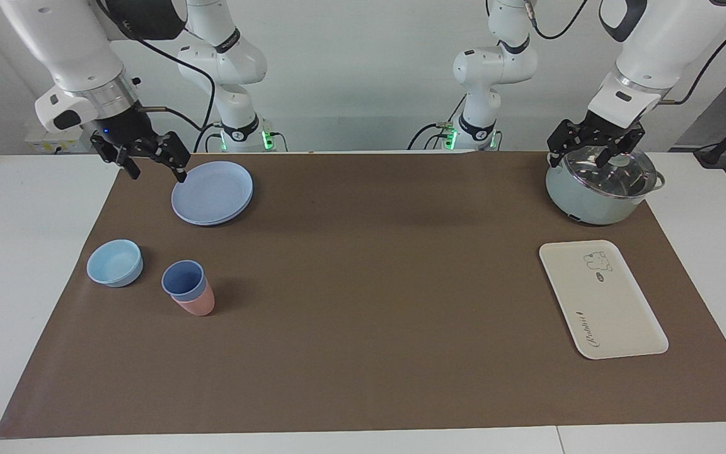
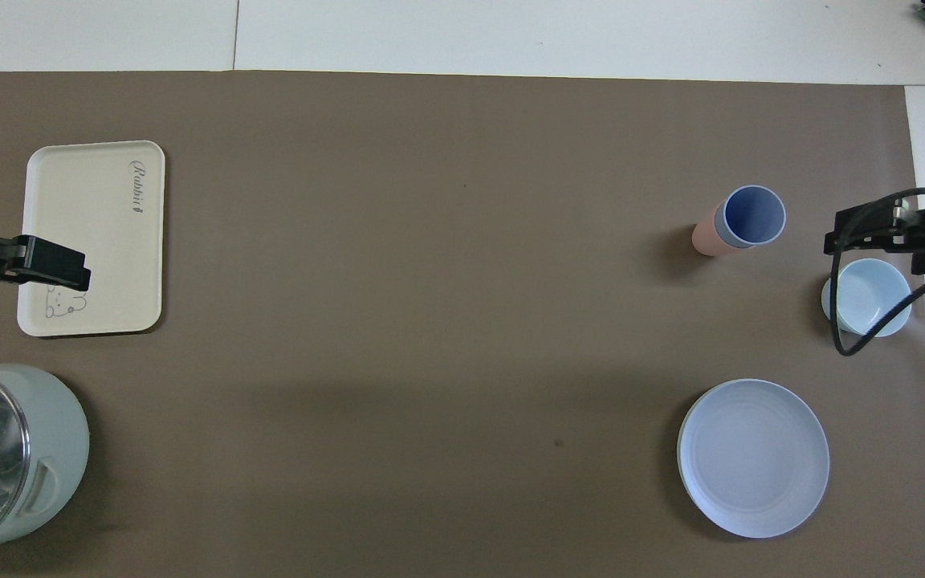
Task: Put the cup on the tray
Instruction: 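Raise the right gripper and move it toward the nested blue cup, then lower the right gripper over the blue cup and close on it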
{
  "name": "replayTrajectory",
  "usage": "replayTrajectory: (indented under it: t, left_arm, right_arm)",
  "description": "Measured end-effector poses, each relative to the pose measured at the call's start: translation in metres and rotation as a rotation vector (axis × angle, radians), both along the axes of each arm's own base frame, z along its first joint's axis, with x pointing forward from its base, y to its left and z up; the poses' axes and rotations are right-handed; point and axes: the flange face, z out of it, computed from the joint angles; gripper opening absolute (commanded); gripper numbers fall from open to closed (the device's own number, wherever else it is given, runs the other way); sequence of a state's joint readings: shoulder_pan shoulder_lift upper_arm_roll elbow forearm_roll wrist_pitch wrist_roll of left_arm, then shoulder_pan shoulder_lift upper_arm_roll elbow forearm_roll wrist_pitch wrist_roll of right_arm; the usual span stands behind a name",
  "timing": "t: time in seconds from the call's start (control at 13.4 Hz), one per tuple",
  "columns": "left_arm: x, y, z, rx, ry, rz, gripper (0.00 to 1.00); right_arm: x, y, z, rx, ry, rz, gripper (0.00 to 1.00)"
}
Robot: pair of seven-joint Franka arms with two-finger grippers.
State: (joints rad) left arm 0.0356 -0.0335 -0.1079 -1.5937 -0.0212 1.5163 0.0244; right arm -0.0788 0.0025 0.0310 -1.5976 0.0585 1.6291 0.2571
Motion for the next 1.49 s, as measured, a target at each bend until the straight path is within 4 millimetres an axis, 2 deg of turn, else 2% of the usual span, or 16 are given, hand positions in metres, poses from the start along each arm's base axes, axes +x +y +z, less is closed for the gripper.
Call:
replayTrajectory:
  t: [0.15, 0.3, 0.52, 0.75, 1.12, 1.34, 1.49]
  left_arm:
    - [0.0, 0.0, 0.0, 0.0, 0.0, 0.0, 1.0]
    - [0.0, 0.0, 0.0, 0.0, 0.0, 0.0, 1.0]
    - [0.0, 0.0, 0.0, 0.0, 0.0, 0.0, 1.0]
    - [0.0, 0.0, 0.0, 0.0, 0.0, 0.0, 1.0]
    - [0.0, 0.0, 0.0, 0.0, 0.0, 0.0, 1.0]
    - [0.0, 0.0, 0.0, 0.0, 0.0, 0.0, 1.0]
    - [0.0, 0.0, 0.0, 0.0, 0.0, 0.0, 1.0]
  right_arm:
    - [0.011, -0.02, -0.012, 0.026, -0.007, -0.164, 0.99]
    - [0.026, -0.039, -0.033, 0.054, -0.006, -0.303, 0.99]
    - [0.05, -0.074, -0.076, 0.063, 0.008, -0.482, 0.99]
    - [0.083, -0.108, -0.114, 0.097, 0.034, -0.602, 0.99]
    - [0.119, -0.125, -0.187, 0.228, 0.17, -0.977, 0.99]
    - [0.133, -0.136, -0.229, 0.288, 0.254, -1.039, 1.0]
    - [0.141, -0.134, -0.253, 0.329, 0.297, -1.05, 1.0]
